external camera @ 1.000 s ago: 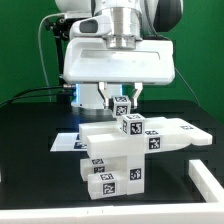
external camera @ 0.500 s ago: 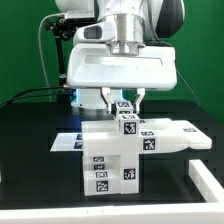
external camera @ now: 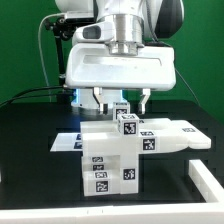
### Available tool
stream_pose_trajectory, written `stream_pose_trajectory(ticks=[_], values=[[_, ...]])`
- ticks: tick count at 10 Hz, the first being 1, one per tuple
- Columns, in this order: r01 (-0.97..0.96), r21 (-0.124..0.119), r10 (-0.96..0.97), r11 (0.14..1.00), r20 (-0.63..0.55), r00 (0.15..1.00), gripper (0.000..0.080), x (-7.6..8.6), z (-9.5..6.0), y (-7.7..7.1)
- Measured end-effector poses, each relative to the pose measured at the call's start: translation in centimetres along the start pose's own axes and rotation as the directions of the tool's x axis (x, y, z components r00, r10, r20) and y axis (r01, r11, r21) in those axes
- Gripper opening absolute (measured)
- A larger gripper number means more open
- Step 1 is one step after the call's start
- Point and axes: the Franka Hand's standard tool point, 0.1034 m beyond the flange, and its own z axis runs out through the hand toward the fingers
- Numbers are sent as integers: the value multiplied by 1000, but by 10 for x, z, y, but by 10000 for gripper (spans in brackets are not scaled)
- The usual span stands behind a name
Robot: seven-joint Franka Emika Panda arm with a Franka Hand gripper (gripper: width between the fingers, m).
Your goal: Assemble chair
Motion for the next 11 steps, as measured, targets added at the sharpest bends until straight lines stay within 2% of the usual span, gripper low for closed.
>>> stream_pose_trajectory(ticks=[1,2,4,5,6,7,9,10,11], values=[[0,0,0,1000,0,1000,617,0,0,0],[0,0,0,1000,0,1000,639,0,0,0],[0,0,0,1000,0,1000,648,0,0,0],[-18,9,18,1000,21,1000,648,-2,0,-1],[-58,38,56,998,73,996,649,-2,-6,-5],[-109,54,103,993,100,990,649,1,-13,-5],[-241,68,223,968,202,954,649,2,-19,-12],[-266,65,247,962,219,944,649,11,-18,-13],[-269,60,248,961,241,938,649,10,-13,-11]])
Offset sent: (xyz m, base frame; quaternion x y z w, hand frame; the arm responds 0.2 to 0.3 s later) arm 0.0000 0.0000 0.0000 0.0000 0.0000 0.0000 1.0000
